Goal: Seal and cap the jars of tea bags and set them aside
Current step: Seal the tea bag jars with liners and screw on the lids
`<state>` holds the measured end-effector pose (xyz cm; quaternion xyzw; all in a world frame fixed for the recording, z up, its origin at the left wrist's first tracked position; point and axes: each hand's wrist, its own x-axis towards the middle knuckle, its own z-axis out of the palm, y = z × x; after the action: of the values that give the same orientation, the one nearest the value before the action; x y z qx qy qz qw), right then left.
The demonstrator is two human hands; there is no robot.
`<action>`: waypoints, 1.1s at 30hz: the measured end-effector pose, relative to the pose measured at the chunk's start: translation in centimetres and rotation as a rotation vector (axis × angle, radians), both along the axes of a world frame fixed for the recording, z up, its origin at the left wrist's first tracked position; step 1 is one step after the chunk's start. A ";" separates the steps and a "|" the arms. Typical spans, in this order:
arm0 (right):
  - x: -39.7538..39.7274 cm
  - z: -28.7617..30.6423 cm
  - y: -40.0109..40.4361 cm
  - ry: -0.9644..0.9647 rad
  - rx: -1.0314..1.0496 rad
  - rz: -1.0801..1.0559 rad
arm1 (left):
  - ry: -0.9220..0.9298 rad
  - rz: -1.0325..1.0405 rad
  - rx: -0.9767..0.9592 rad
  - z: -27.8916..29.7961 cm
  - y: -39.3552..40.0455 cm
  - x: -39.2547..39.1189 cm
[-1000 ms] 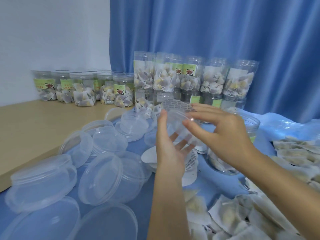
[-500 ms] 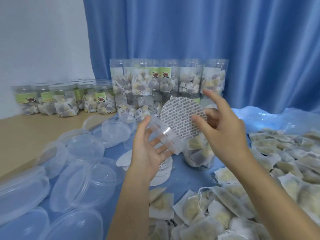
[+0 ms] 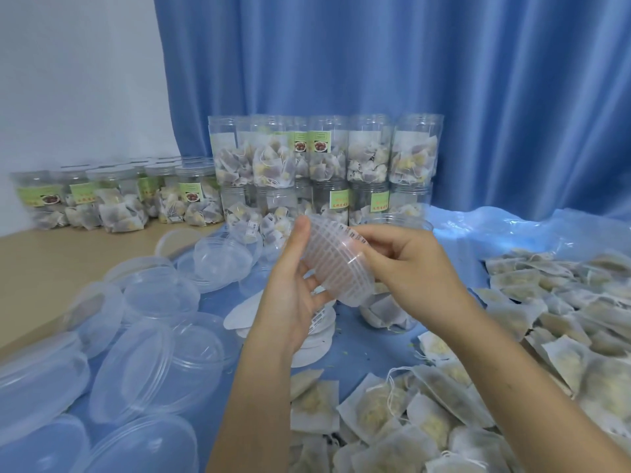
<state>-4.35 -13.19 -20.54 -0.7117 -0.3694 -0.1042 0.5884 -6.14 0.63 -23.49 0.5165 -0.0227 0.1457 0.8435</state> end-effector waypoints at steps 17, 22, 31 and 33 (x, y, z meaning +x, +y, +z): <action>0.5 -0.2 0.0 0.046 0.030 -0.168 | -0.183 0.020 -0.094 0.2 0.5 -0.4; -0.1 -0.5 0.3 -0.281 -0.432 -0.268 | -0.236 0.111 0.046 1.2 -0.9 -0.6; 2.2 1.2 -4.0 0.022 -0.093 -0.440 | -0.107 0.094 0.212 3.1 -3.6 -0.6; 3.0 1.1 -5.0 0.157 0.039 -0.434 | 0.000 0.232 0.235 2.2 -4.6 0.4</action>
<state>-1.34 -18.22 -19.48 -0.7690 -0.1587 -0.1799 0.5925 -5.76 -3.96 -21.34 0.6106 0.0202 0.2387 0.7548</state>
